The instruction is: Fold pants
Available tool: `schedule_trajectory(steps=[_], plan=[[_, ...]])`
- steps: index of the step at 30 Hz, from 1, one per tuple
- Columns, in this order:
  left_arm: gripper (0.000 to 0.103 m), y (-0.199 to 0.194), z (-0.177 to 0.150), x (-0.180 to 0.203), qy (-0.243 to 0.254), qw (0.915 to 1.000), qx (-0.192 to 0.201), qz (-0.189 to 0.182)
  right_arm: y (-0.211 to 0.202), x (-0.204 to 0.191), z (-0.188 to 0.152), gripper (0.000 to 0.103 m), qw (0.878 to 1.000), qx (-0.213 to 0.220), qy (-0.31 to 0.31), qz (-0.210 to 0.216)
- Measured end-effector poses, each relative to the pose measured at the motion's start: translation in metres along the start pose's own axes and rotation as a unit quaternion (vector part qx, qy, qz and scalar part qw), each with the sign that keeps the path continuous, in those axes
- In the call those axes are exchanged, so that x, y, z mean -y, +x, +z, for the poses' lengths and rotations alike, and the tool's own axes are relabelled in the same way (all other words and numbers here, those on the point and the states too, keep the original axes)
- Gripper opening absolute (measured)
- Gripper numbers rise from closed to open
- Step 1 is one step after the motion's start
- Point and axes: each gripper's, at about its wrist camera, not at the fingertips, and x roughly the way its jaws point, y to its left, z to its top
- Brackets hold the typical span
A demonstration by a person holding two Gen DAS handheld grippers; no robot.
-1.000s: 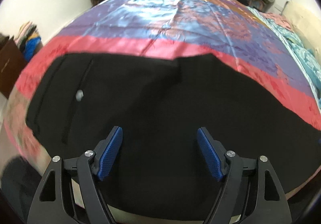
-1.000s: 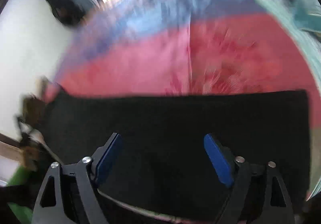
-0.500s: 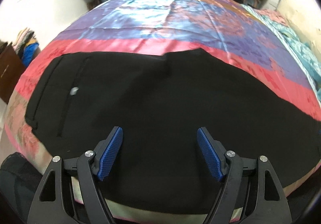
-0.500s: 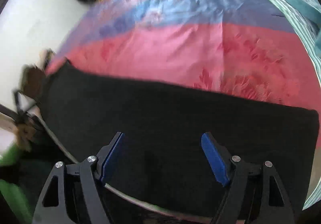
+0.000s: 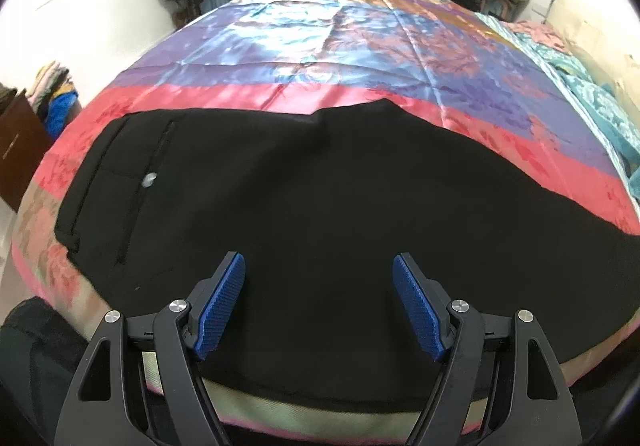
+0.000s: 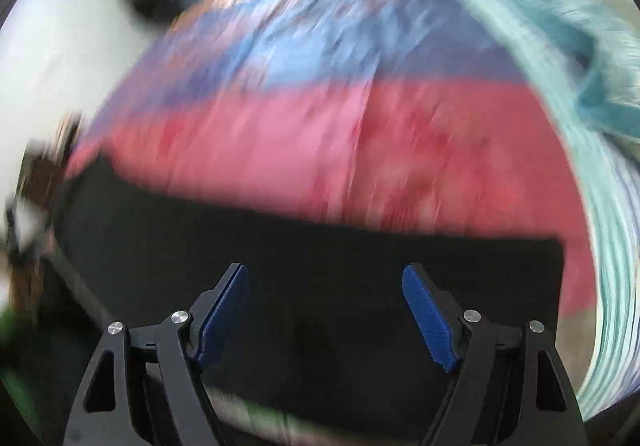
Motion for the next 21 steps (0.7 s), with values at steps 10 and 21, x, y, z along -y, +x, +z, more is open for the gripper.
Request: schedule_trajectory(steps=[10, 21], plan=[[0.079, 0.010, -0.008, 0.031, 0.044, 0.9989, -0.018, 0.005, 0.032, 0.033, 0.022, 0.078, 0.991, 0.063, 0.078, -0.089], [0.079, 0.015, -0.009, 0.020, 0.026, 0.9994, -0.020, 0.008, -0.062, 0.100, -0.029, 0.080, 0.984, 0.084, 0.099, -0.125]])
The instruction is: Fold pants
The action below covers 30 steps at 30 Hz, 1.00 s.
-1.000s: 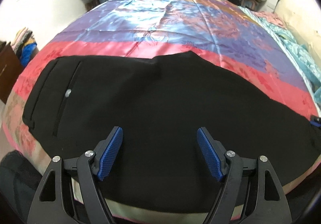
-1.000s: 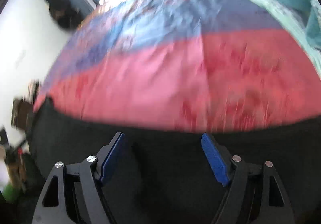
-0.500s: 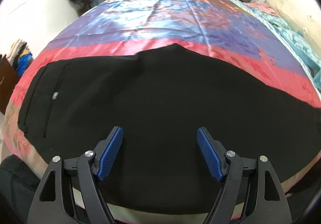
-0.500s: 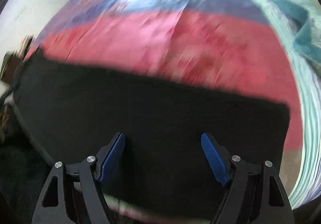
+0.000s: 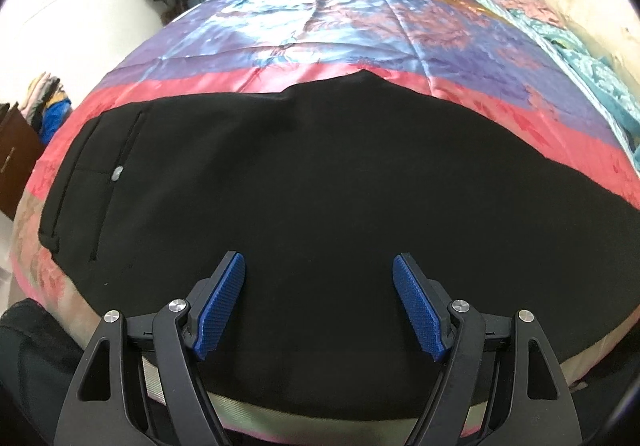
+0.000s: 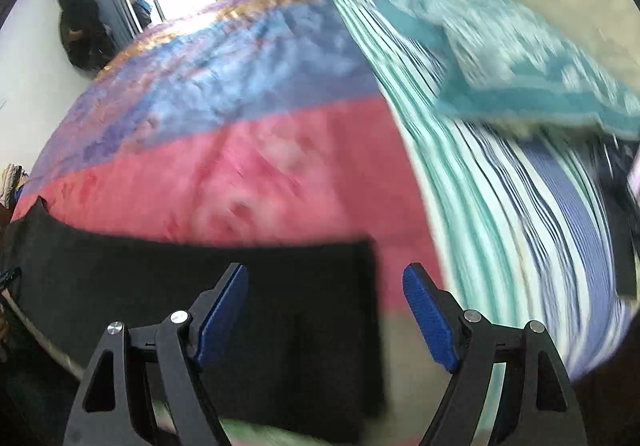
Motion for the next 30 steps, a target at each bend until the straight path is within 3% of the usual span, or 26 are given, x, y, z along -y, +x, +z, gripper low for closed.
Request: schedule_trajectory(steps=[4, 10, 12, 15, 16, 18, 22, 23, 24, 30], plan=[[0.080, 0.001, -0.001, 0.005, 0.004, 1.0000, -0.001, 0.005, 0.002, 0.018, -0.014, 0.078, 0.998, -0.036, -0.002, 0.046], [0.080, -0.002, -0.003, 0.003, 0.004, 0.9999, -0.003, 0.011, 0.029, 0.031, -0.018, 0.075, 0.998, -0.050, 0.017, 0.046], [0.080, -0.001, -0.003, 0.003, 0.004, 0.9999, -0.004, 0.013, 0.042, 0.026, -0.019, 0.065, 0.995, -0.062, 0.036, 0.071], [0.081, 0.000, -0.003, 0.002, 0.005, 0.9999, -0.004, 0.016, 0.043, 0.027, -0.023, 0.062, 0.989, -0.066, 0.048, 0.124], [0.081, 0.001, -0.003, 0.003, 0.005, 0.9998, -0.003, 0.017, 0.043, 0.030, -0.023, 0.061, 0.988, -0.066, 0.055, 0.130], [0.083, 0.002, -0.003, 0.003, 0.005, 0.9998, -0.003, 0.018, 0.046, 0.035, -0.026, 0.044, 0.988, -0.071, 0.066, 0.121], [0.084, 0.002, -0.002, 0.003, 0.006, 0.9998, -0.003, 0.018, 0.043, 0.040, -0.029, 0.031, 0.986, -0.073, 0.096, 0.115], [0.084, 0.002, -0.002, 0.003, 0.005, 0.9998, -0.003, 0.017, 0.041, 0.041, -0.029, 0.019, 0.983, -0.073, 0.108, 0.130], [0.084, 0.002, -0.002, 0.003, 0.003, 0.9999, -0.003, 0.015, 0.038, 0.043, -0.030, 0.016, 0.977, -0.067, 0.131, 0.155], [0.084, 0.002, -0.001, 0.001, -0.008, 1.0000, 0.000, 0.006, -0.002, 0.023, -0.033, 0.013, 0.941, -0.006, 0.203, 0.270]])
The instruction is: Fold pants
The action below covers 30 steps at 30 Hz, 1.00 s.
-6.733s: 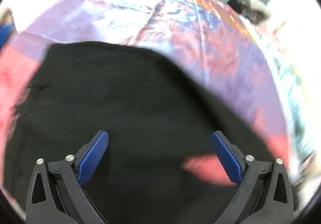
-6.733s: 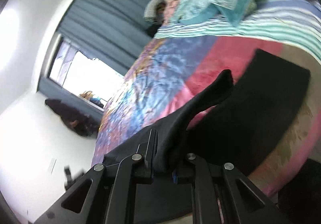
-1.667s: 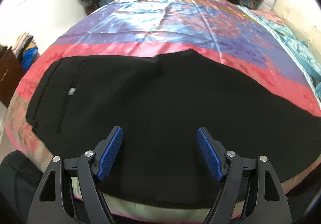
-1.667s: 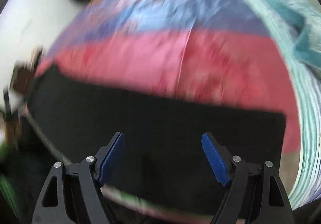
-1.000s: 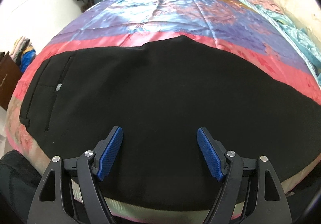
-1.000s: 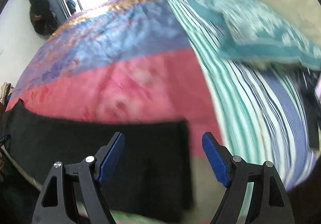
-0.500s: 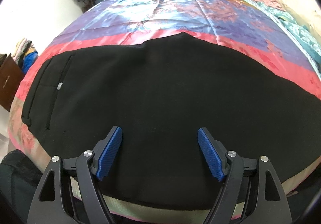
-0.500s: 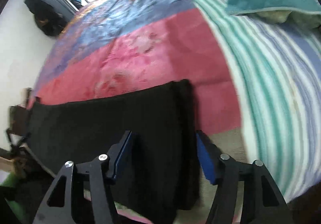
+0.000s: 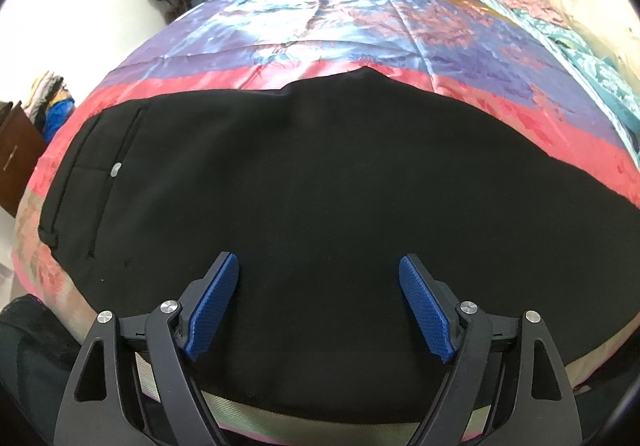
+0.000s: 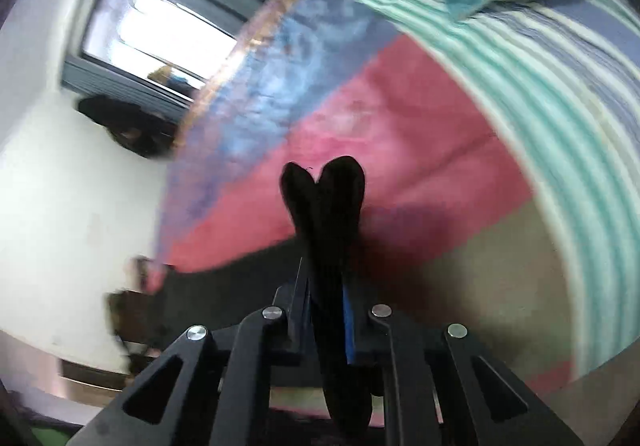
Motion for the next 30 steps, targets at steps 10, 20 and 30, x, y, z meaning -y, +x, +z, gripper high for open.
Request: schedule_trajectory(steps=[10, 20, 30], plan=[[0.084, -0.006, 0.001, -0.019, -0.037, 0.9982, 0.008, -0.046, 0.086, -0.159, -0.067, 0.013, 0.974, 0.013, 0.040, 0.223], [0.084, -0.016, -0.003, -0.053, -0.079, 0.9949, 0.007, -0.063, 0.290, -0.315, -0.158, 0.019, 0.983, -0.075, -0.033, 0.166], [0.082, -0.060, -0.002, -0.029, -0.042, 0.9895, 0.045, -0.131, 0.219, -0.339, -0.219, 0.094, 0.950, 0.009, -0.311, -0.019]])
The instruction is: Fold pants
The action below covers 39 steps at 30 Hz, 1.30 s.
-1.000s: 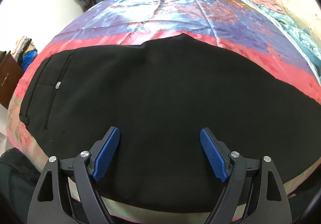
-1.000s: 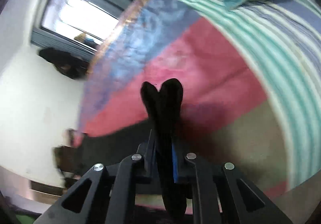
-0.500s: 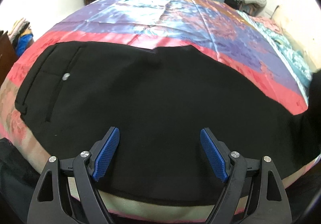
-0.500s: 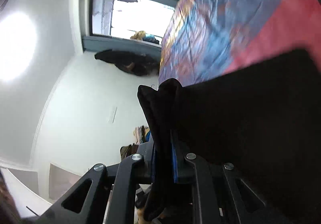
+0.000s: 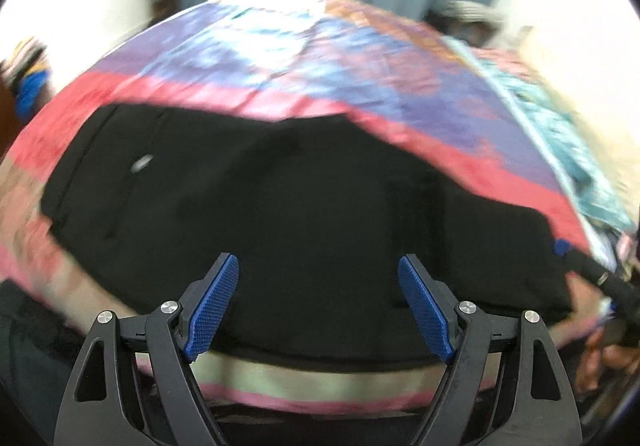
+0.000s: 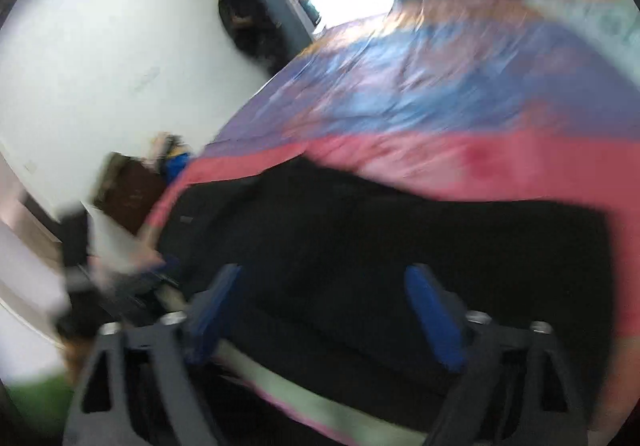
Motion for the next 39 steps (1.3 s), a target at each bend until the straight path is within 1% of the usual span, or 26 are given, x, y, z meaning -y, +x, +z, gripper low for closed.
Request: schedule_trajectory(steps=[2, 4, 6, 8, 9, 11, 12, 13, 14, 16, 17, 20, 22, 24, 25, 27, 28, 29, 30, 31, 32, 33, 34, 36, 38, 39], plan=[[0.079, -0.001, 0.003, 0.028, 0.040, 0.9986, 0.000, -0.036, -0.028, 0.021, -0.023, 0.094, 0.999, 0.012, 0.008, -0.038], [0.067, 0.012, 0.007, 0.056, 0.077, 0.9949, -0.019, -0.061, -0.044, 0.040, -0.044, 0.094, 0.997, 0.015, 0.041, -0.060], [0.047, 0.032, 0.012, 0.074, 0.100, 0.9921, -0.042, -0.064, -0.059, 0.058, -0.059, 0.094, 0.994, 0.026, 0.076, -0.072], [0.037, 0.057, 0.015, 0.087, 0.112, 0.9895, -0.069, -0.060, -0.073, 0.072, -0.061, 0.094, 0.992, 0.036, 0.104, -0.069], [0.032, 0.068, 0.016, 0.092, 0.114, 0.9883, -0.083, -0.059, -0.077, 0.073, -0.055, 0.094, 0.991, 0.046, 0.110, -0.066], [0.028, 0.090, 0.016, 0.099, 0.119, 0.9848, -0.115, -0.054, -0.088, 0.072, -0.050, 0.094, 0.990, 0.068, 0.100, -0.072], [0.013, 0.097, 0.012, 0.101, 0.121, 0.9836, -0.125, -0.049, -0.090, 0.070, -0.049, 0.094, 0.990, 0.073, 0.092, -0.075], [0.012, 0.103, 0.011, 0.100, 0.118, 0.9828, -0.134, -0.044, -0.092, 0.070, -0.049, 0.094, 0.991, 0.073, 0.087, -0.076], [0.010, 0.103, 0.011, 0.101, 0.111, 0.9838, -0.133, -0.046, -0.091, 0.071, -0.048, 0.094, 0.991, 0.072, 0.086, -0.076], [0.008, 0.092, 0.014, 0.099, 0.099, 0.9862, -0.122, -0.052, -0.089, 0.074, -0.048, 0.094, 0.990, 0.071, 0.088, -0.080], [0.007, 0.081, 0.015, 0.099, 0.101, 0.9878, -0.108, -0.050, -0.092, 0.077, -0.047, 0.094, 0.989, 0.077, 0.091, -0.084], [0.007, 0.057, 0.014, 0.087, 0.094, 0.9917, -0.079, -0.039, -0.102, 0.080, -0.046, 0.094, 0.986, 0.106, 0.092, -0.096], [0.007, 0.057, 0.009, 0.077, 0.089, 0.9922, -0.082, -0.028, -0.104, 0.080, -0.045, 0.094, 0.985, 0.112, 0.082, -0.102], [0.009, 0.071, 0.004, 0.076, 0.102, 0.9898, -0.099, -0.010, -0.096, 0.081, -0.041, 0.094, 0.987, 0.109, 0.075, -0.096], [0.010, 0.076, 0.002, 0.078, 0.105, 0.9890, -0.104, -0.007, -0.088, 0.078, -0.039, 0.094, 0.989, 0.102, 0.068, -0.082], [0.016, 0.080, -0.002, 0.082, 0.117, 0.9878, -0.103, 0.006, -0.072, 0.074, -0.036, 0.094, 0.994, 0.082, 0.058, -0.047], [0.016, 0.079, -0.003, 0.086, 0.124, 0.9873, -0.099, 0.011, -0.053, 0.077, -0.036, 0.094, 0.996, 0.048, 0.069, 0.000], [0.023, 0.077, -0.003, 0.088, 0.124, 0.9873, -0.098, 0.010, -0.037, 0.083, -0.039, 0.094, 0.996, 0.014, 0.090, 0.026], [0.036, 0.075, -0.003, 0.089, 0.123, 0.9874, -0.099, 0.006, -0.017, 0.091, -0.045, 0.094, 0.992, -0.029, 0.119, 0.037], [0.045, 0.072, -0.002, 0.089, 0.121, 0.9879, -0.096, 0.007, -0.005, 0.096, -0.051, 0.094, 0.988, -0.055, 0.137, 0.036], [0.060, 0.066, -0.001, 0.087, 0.118, 0.9889, -0.090, 0.012, -0.005, 0.098, -0.053, 0.093, 0.989, -0.044, 0.134, 0.037], [0.067, 0.059, 0.000, 0.084, 0.113, 0.9903, -0.079, 0.019, -0.010, 0.096, -0.051, 0.093, 0.991, -0.031, 0.127, 0.035], [0.068, 0.050, 0.001, 0.079, 0.103, 0.9923, -0.065, 0.023, -0.012, 0.096, -0.049, 0.093, 0.990, -0.038, 0.132, 0.039], [0.069, 0.038, 0.006, 0.072, 0.084, 0.9952, -0.047, 0.018, -0.017, 0.100, -0.051, 0.093, 0.988, -0.032, 0.145, 0.045], [0.069, 0.029, 0.013, 0.071, 0.072, 0.9970, -0.027, 0.007, -0.029, 0.106, -0.049, 0.093, 0.983, -0.012, 0.176, 0.052], [0.069, 0.028, 0.016, 0.073, 0.075, 0.9970, -0.020, 0.002, -0.037, 0.111, -0.045, 0.093, 0.979, 0.007, 0.194, 0.067]])
